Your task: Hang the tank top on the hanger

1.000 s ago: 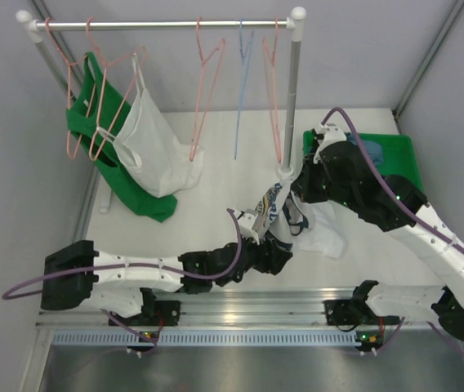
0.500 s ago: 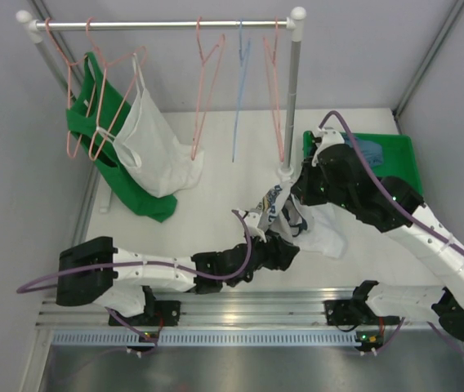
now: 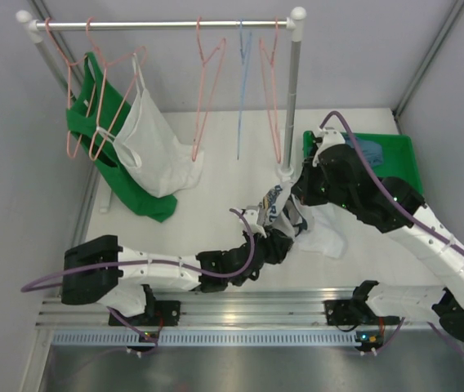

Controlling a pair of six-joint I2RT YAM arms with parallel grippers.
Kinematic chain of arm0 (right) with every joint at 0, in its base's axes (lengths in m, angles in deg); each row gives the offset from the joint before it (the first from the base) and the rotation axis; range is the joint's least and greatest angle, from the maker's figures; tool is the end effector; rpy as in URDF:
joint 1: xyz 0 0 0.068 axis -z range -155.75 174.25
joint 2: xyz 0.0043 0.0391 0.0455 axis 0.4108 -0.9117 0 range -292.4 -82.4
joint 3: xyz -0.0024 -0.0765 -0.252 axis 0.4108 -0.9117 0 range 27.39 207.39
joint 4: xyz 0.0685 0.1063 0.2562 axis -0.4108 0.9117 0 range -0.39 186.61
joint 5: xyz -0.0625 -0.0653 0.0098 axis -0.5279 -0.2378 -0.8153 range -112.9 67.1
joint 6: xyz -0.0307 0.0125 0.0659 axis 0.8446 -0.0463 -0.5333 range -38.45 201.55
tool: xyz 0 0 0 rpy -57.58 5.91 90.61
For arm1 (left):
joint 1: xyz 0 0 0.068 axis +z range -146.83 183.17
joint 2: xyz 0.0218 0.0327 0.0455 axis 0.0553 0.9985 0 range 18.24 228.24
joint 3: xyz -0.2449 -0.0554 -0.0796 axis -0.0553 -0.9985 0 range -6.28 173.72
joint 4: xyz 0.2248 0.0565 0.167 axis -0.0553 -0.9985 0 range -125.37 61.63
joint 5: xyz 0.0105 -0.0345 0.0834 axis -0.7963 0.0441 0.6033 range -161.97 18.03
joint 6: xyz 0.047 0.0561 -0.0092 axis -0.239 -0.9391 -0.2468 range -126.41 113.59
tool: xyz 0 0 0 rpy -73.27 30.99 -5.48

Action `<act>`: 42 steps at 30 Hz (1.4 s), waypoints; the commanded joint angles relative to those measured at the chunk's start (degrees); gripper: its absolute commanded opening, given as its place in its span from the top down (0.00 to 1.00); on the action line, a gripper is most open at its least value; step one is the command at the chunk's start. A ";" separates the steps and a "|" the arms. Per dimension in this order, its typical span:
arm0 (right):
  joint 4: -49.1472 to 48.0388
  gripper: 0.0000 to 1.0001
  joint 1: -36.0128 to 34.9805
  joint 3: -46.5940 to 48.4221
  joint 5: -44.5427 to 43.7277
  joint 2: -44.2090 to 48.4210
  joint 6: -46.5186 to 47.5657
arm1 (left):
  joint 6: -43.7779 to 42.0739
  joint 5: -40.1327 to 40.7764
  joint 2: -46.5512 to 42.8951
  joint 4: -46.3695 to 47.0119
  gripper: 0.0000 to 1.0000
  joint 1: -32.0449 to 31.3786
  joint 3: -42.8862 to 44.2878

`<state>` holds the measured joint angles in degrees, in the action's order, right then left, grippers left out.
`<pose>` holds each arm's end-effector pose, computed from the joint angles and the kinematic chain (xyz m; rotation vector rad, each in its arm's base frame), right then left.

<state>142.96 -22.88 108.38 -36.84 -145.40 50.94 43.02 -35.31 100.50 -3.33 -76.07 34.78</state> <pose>0.1828 0.1752 0.4033 -0.1795 2.2051 0.5058 0.1010 -0.3345 0.1979 0.0309 1.9132 -0.9910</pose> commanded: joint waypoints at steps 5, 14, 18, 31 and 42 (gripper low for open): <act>-0.87 1.00 -1.12 0.04 -2.15 2.53 -0.24 | -1.44 4.20 -4.55 -2.08 1.00 -0.30 -0.80; 2.90 1.00 -1.03 3.90 -7.15 3.50 1.52 | -9.69 -6.33 -23.00 -12.89 1.00 -0.30 -0.81; 4.75 1.00 -1.12 8.21 -9.53 2.89 2.66 | -12.15 -7.31 -31.79 -24.39 1.00 -0.30 4.36; 12.40 1.00 -1.03 34.73 -10.33 -4.49 7.58 | -23.06 -6.17 -39.82 -40.41 1.00 -0.30 28.19; 12.06 1.00 -1.03 41.62 -8.30 -6.53 7.15 | -27.63 -7.75 -34.89 -42.79 1.00 -0.21 41.29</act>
<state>155.54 -23.36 148.99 -43.79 -152.70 57.23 17.93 -42.69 65.38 -45.75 -76.12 72.43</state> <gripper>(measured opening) 0.017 0.026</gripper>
